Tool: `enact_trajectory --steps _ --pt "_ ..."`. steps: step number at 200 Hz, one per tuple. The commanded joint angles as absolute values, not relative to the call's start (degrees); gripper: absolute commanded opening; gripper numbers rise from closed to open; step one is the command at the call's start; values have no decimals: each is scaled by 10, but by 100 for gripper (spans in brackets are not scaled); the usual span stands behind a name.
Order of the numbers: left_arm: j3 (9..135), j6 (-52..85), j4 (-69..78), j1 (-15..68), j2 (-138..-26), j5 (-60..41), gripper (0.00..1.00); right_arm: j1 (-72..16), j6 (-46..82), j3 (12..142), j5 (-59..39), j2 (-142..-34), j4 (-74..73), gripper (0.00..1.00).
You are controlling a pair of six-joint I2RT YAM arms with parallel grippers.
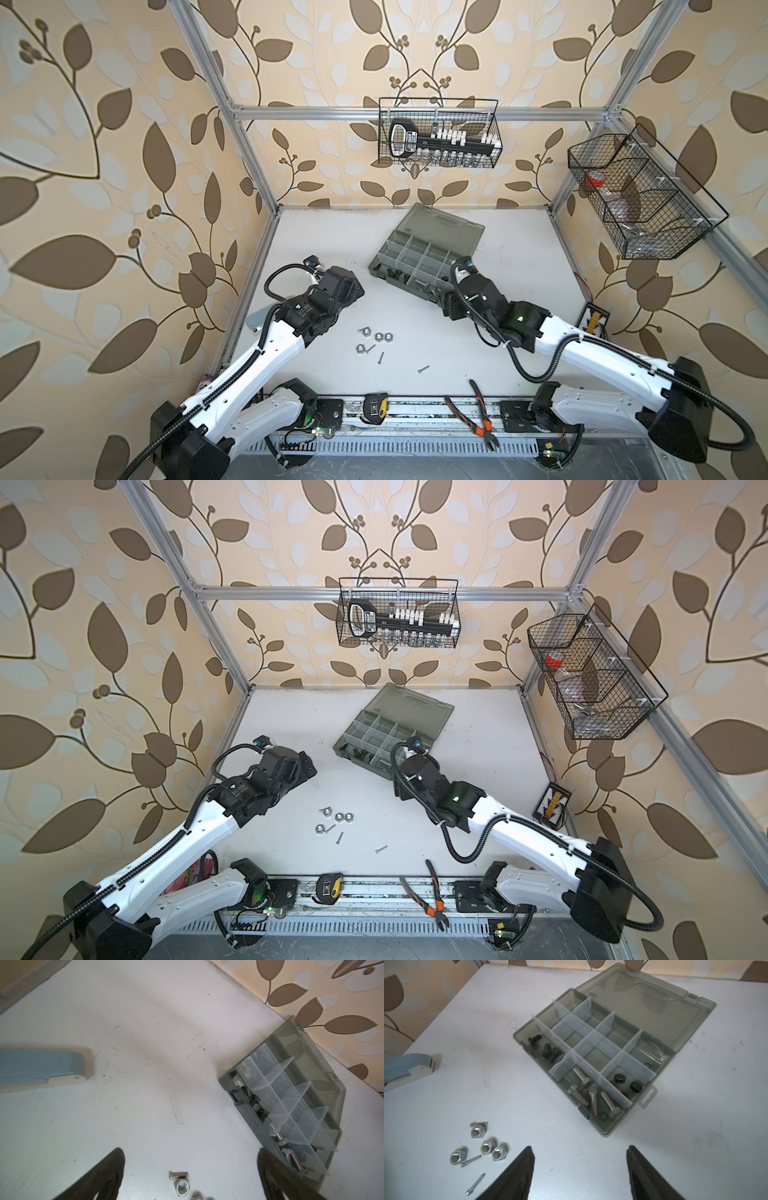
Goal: Sort the screws and nuts into containers
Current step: 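Withdraw the left gripper while the right gripper moves over the silver nuts, then lower the right gripper and grasp a silver nut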
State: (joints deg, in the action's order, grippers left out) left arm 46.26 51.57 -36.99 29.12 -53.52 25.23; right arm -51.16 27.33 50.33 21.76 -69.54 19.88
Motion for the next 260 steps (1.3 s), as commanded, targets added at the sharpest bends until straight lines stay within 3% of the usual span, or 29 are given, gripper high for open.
enact_trajectory --steps 1,43,100,181,260 --pt "440 557 -415 273 -505 286 99 -560 254 542 206 -751 214 70" --pt "421 565 -453 235 -490 266 99 -614 221 607 160 -872 246 68" --pt "412 552 -436 173 -487 189 99 -616 191 660 60 -977 257 66" --pt "379 543 -399 74 -510 73 99 -621 160 737 57 -1095 291 58" --pt "376 536 -393 54 -519 58 99 -621 147 767 59 -1144 294 45"
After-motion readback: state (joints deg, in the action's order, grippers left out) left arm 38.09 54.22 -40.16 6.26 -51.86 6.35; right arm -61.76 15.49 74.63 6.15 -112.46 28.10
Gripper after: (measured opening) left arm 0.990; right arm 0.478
